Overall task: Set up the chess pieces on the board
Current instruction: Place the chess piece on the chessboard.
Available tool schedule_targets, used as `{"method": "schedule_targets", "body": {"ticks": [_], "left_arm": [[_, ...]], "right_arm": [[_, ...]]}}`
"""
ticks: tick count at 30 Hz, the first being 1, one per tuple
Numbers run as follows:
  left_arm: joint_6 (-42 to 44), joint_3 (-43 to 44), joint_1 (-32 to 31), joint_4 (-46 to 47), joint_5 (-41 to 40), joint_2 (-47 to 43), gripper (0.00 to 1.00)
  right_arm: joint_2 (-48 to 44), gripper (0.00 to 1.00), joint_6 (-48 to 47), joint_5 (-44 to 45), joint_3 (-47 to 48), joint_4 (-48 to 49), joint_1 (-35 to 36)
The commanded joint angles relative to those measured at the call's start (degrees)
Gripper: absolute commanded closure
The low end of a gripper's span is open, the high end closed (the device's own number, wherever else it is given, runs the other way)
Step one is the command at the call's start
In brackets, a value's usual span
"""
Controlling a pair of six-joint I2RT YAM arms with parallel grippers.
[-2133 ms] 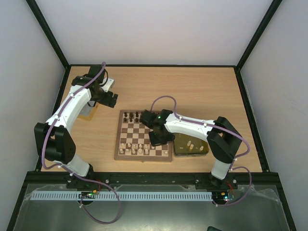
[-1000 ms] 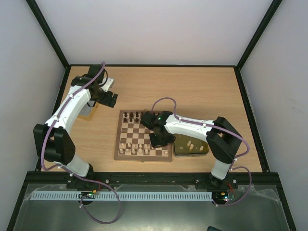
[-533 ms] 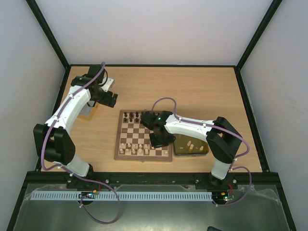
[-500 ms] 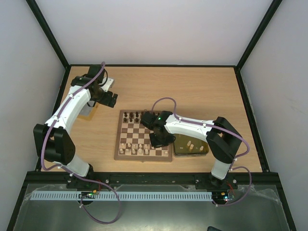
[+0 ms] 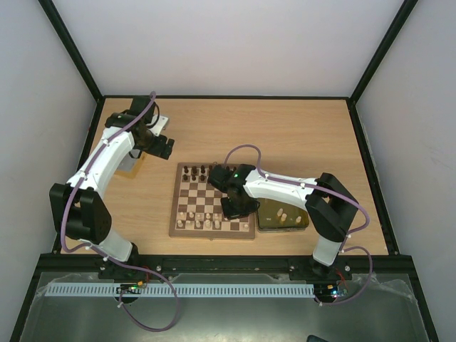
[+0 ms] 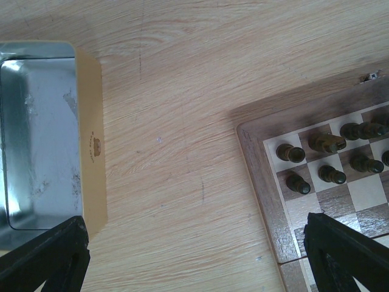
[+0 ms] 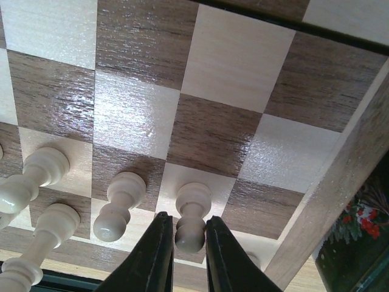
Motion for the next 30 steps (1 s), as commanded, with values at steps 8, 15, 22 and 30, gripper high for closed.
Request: {"method": "schedule_targets", "body": {"ticks": [8,15,22,30], "left_arm": [[-0.4,-0.6,0.0,-0.3,0.1,-1.6,0.04],[-0.4,-0.7,0.0,-0.3,0.0,-1.6,0.04],[-0.4,-0.8,0.0,-0.3,-0.1,-1.8,0.04],[-0.4,-1.4,0.0,-0.1,-0.6,-2.5,0.04]], "right_arm": [[-0.6,0.72,0.0,0.3,-0.2,-0.3,0.6],[-0.7,0.72,0.1,0.6,-0.1,-0.1,0.6],[-1.2,0.73,0.8,2.1,0.1,-0.2,0.6],[-0.1,0.73,0.3,2.6,1.4,-0.4,0.5]]}}
